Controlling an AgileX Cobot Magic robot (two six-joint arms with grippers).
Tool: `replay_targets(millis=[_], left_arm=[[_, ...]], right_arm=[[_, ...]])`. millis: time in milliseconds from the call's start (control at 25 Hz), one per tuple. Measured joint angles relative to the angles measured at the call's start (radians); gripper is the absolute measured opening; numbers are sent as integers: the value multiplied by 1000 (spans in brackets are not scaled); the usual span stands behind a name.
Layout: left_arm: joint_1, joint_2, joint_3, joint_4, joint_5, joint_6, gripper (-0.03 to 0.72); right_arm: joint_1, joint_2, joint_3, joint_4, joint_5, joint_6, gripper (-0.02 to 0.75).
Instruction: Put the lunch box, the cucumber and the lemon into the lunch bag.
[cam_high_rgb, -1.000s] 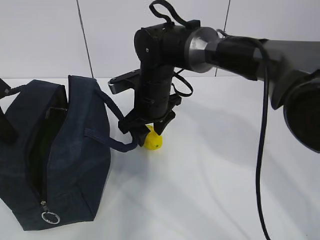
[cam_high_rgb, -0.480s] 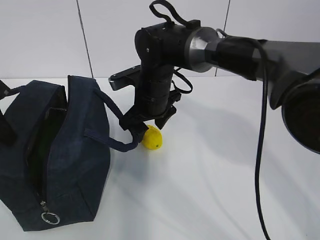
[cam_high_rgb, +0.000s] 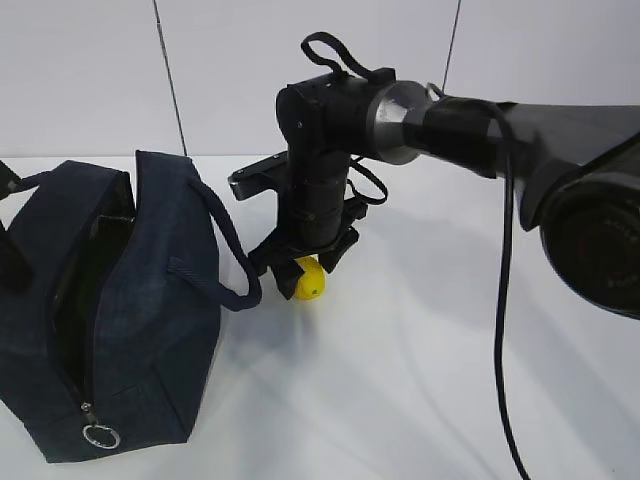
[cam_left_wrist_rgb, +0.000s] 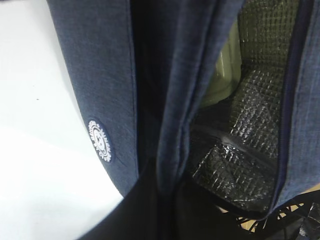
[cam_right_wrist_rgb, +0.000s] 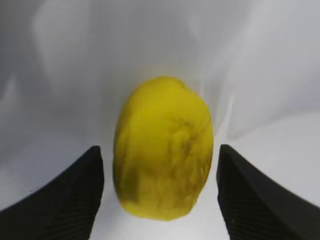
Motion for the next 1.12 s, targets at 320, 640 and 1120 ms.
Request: replay_targets(millis=[320,640,1120], left_arm=[[0,0,0,1,2,0,1],[0,0,0,2,2,0,1],[0,0,0,2,2,0,1]], right_arm=[[0,8,-4,-2,-13,0,515],[0,8,-4,-3,-15,0,444],[0,8,-11,-44,50,-2,435]])
